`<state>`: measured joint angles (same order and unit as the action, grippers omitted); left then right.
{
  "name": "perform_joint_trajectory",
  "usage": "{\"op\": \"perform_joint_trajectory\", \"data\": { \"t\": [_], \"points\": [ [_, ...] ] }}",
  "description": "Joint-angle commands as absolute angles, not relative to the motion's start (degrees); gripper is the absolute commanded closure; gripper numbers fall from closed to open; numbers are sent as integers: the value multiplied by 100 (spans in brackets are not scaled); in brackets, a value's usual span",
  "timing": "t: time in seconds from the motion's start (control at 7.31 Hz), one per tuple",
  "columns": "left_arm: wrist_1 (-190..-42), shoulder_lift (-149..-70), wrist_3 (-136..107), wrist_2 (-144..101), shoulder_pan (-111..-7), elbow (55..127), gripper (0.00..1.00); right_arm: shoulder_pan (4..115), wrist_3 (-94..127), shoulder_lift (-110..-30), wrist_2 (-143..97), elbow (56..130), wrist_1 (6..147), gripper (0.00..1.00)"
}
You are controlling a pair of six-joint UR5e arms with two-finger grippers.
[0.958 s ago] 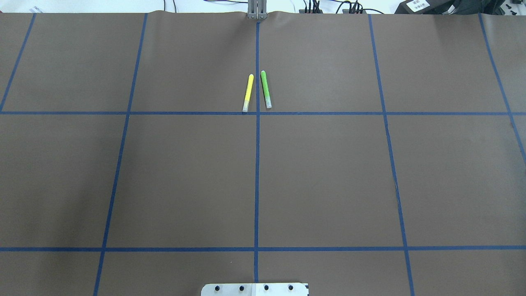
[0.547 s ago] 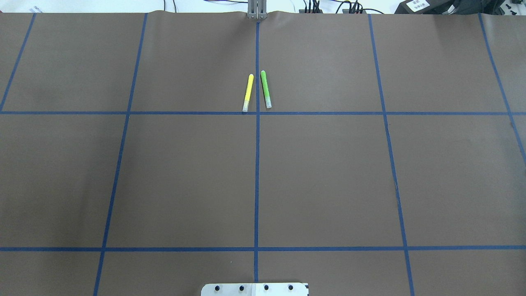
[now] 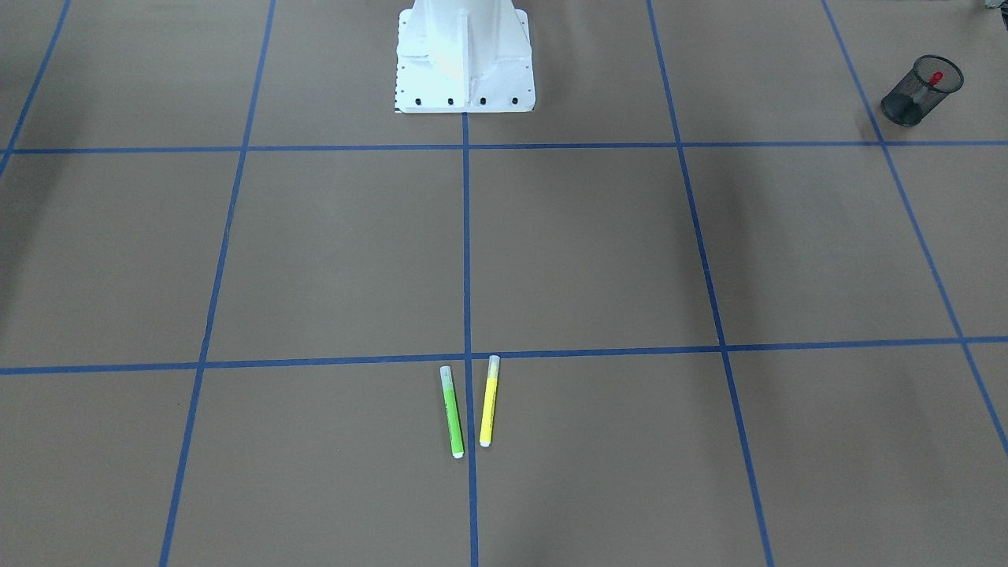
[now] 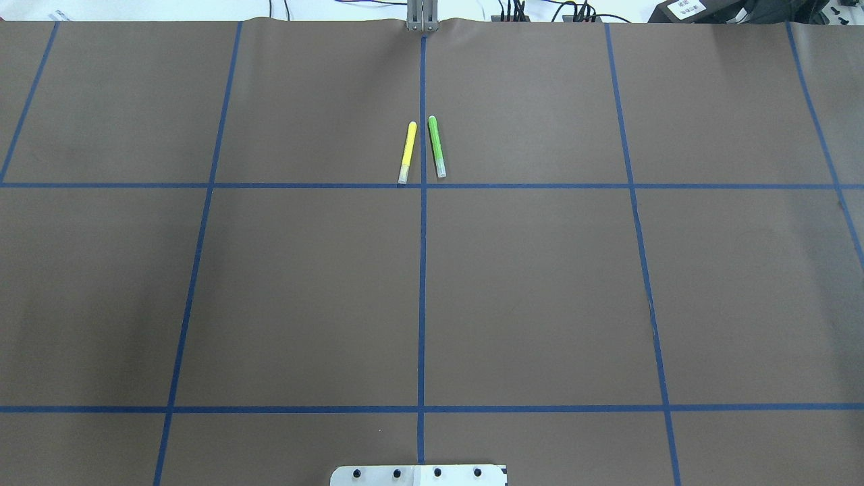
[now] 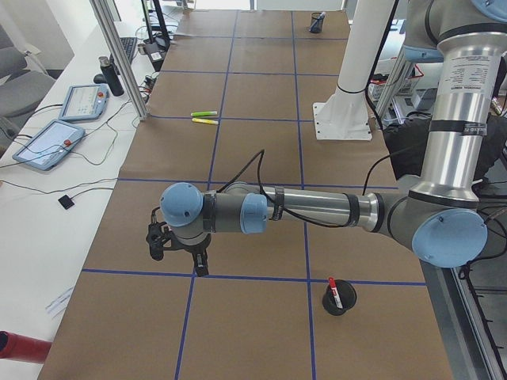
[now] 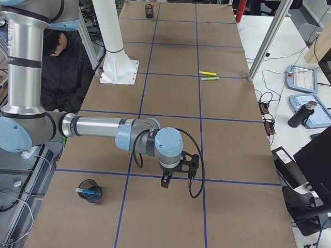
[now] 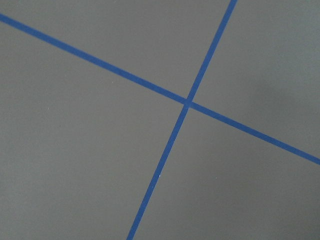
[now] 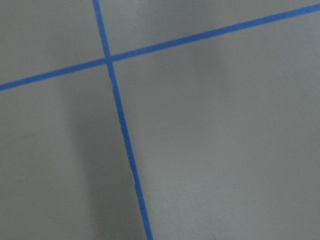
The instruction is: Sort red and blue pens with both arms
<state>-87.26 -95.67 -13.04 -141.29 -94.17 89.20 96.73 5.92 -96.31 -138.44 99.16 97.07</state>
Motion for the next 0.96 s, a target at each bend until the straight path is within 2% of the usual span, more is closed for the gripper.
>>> {"op": "perform_joint_trajectory", "data": {
  "t": [0.0,0.41,0.82],
  "points": [
    [-9120,-9589,-1292,-14071,-9378,9000,0,9055,1403,-9064,-13851,9905,9615,0],
    [-9572,-9405,-1327,-14063,-9352,8974,0,8589,1424,-8710,-13826,9870,9607,0],
    [-9562,-9448,-1713,-13152,-8809,8974,0,8543,1433,-8482,-13702,9774,9606,0]
  ]
}}
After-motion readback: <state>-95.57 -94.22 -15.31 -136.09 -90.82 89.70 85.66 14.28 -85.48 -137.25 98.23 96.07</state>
